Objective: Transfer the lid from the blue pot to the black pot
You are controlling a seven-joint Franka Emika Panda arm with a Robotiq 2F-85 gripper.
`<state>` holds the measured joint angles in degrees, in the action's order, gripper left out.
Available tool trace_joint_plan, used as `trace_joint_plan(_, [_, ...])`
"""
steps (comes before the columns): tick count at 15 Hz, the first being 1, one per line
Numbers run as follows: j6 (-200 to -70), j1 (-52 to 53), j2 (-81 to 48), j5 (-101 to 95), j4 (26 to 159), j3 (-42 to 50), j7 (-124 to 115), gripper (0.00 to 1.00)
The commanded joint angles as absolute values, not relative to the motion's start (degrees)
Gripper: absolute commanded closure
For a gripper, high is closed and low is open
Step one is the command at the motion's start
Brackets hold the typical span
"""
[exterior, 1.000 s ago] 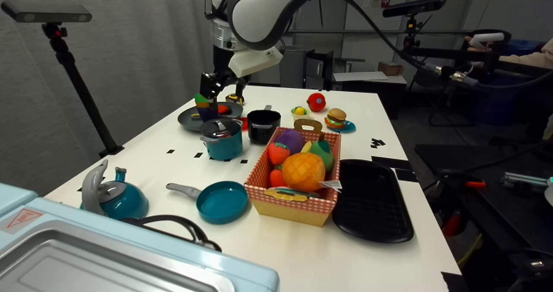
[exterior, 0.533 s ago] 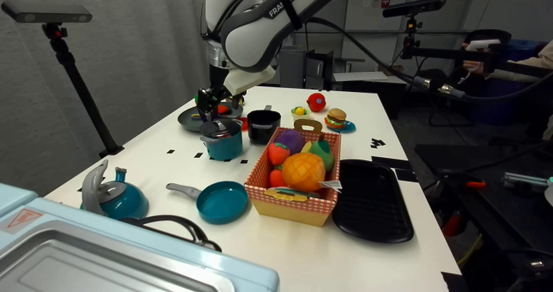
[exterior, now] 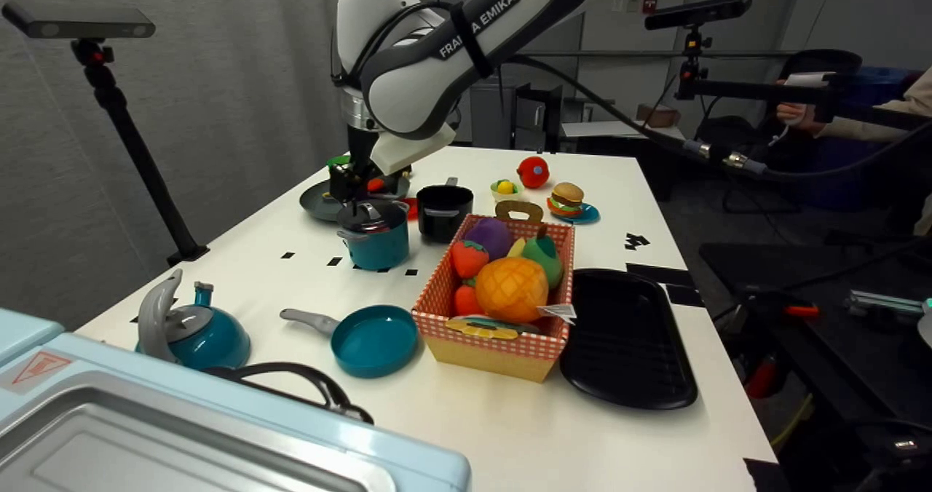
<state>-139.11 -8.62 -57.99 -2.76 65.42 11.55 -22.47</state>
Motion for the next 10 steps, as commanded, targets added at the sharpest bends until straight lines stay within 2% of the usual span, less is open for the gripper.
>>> trace_joint_plan(1, [-136.3,-8.8,-61.8,-1.6,58.9,12.1,-22.8,0.01])
trace_joint_plan(2, [-136.0,-8.7,-62.3,-1.6,58.5,12.1,-22.9,0.04])
trace_joint_plan(4, [-135.5,-8.7,-63.1,-1.6,57.4,12.1,-23.2,0.25])
trace_joint_plan(10, [-134.6,-8.9,-63.6,-1.6,55.7,11.9,-23.2,0.68])
